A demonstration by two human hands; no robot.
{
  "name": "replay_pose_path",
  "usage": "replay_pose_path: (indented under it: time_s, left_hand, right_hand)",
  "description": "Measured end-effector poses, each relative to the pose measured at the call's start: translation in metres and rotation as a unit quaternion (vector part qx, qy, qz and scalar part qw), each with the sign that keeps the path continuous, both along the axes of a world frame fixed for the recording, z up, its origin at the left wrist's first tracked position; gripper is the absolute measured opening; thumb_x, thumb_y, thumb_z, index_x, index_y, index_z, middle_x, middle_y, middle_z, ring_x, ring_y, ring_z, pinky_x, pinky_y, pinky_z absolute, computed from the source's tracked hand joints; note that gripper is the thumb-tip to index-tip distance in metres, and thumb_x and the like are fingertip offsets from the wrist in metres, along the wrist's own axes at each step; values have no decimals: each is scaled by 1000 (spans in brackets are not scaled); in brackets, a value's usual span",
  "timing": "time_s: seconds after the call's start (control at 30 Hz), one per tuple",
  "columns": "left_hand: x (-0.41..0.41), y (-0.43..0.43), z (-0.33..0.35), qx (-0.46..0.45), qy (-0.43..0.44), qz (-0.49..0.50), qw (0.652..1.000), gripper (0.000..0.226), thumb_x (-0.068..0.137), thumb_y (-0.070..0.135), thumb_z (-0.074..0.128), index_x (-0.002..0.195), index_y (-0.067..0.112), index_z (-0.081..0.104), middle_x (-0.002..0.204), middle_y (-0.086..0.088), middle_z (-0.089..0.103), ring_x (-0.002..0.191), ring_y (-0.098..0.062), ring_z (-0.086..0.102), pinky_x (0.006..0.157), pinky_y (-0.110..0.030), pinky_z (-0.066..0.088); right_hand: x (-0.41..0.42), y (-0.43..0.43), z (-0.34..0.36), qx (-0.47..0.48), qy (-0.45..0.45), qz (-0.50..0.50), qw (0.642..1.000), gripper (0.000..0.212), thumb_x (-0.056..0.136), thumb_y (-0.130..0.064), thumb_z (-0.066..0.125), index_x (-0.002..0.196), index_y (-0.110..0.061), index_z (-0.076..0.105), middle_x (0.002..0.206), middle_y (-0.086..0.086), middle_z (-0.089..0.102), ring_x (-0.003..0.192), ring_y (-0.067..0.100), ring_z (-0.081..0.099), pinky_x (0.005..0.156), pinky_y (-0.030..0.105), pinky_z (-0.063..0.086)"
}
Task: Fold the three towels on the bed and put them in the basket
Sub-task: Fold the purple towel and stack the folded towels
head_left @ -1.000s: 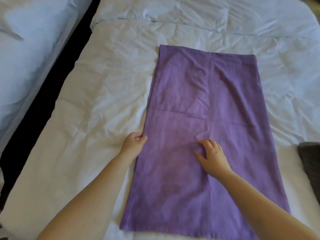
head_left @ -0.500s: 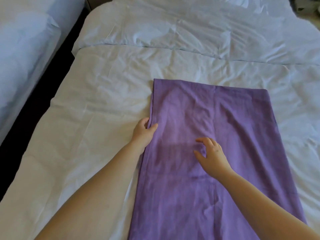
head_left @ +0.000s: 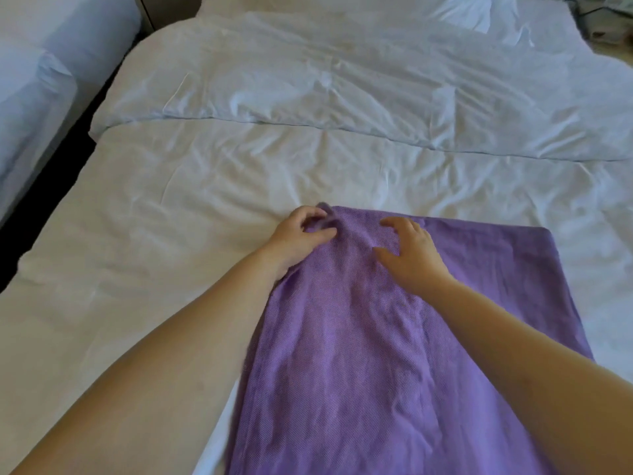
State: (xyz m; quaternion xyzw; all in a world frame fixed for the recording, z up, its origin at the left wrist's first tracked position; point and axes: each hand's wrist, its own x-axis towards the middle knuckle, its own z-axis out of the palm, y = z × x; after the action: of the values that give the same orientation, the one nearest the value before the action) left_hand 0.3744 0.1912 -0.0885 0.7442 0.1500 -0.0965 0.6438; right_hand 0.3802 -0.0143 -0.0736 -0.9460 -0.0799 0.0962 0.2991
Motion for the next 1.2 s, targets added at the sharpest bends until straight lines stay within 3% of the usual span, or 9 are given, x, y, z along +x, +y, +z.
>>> replay_pose_path:
  time_s: [0.2,0.3,0.4,0.57,0.7,0.83,0.9,1.03,1.2]
  left_hand:
    - [-39,-21,-3,155,-48,-280,946,30,81,7,58,81,37,56,116,16,65,111,6,57,94,-16,43]
    - [-42,-17,-8,104,-58,-143,983,29,84,1,54,85,30,54,100,10,69,92,-2,65,85,-20,50]
    - [-26,-1,-9,269,-107,-10,957,18,85,9,61,87,27,58,93,9,62,75,-6,59,80,-30,52]
    - [-12,2,-16,415,-76,-196,885,41,71,35,76,110,31,62,117,1,51,110,-22,50,92,-36,45]
    - [-11,-8,-21,492,-75,-228,837,77,58,53,79,125,30,48,124,-2,40,116,-24,41,97,-36,37]
    - [-8,-12,-22,549,-121,-193,804,44,73,38,71,111,21,56,118,-3,44,108,-26,46,83,-36,41]
    - [-5,-11,-19,526,-152,-164,821,19,81,25,60,97,15,61,107,-2,52,97,-25,51,70,-33,40]
    - [7,15,-10,280,-83,93,952,6,85,16,57,90,15,55,88,-4,60,77,-20,52,63,-23,34]
    - [11,57,-9,51,74,252,964,13,97,10,43,107,15,50,104,-12,63,66,-14,60,59,-25,50]
  right_hand:
    - [25,6,-2,170,115,-96,974,16,89,-31,52,104,-30,55,101,-4,65,84,16,64,69,28,51]
    - [20,7,-10,89,174,-77,978,34,80,-52,62,100,-25,56,93,-3,63,86,17,62,80,34,51]
    - [12,8,-20,56,165,-61,983,19,80,-26,69,94,-19,58,87,-3,61,83,18,60,78,30,49]
    - [1,11,-27,89,144,-99,981,54,77,-22,71,121,-15,41,103,0,50,85,15,51,77,28,41]
    - [-8,4,-25,123,116,-152,974,29,78,-13,59,104,-19,48,78,-8,55,72,7,53,59,24,41]
    - [-12,-18,-17,213,104,-241,941,26,77,-8,51,99,-23,53,80,-5,56,67,10,53,60,25,41]
    - [-12,-24,-15,251,141,-246,926,31,80,-6,51,106,-21,54,79,-5,55,66,9,52,57,22,39]
    - [-9,-16,-9,347,189,-246,885,40,83,1,50,117,-20,52,88,-4,57,74,11,55,65,26,46]
    - [15,30,7,530,262,-179,787,41,90,0,53,127,-17,46,107,1,62,80,13,66,69,27,56]
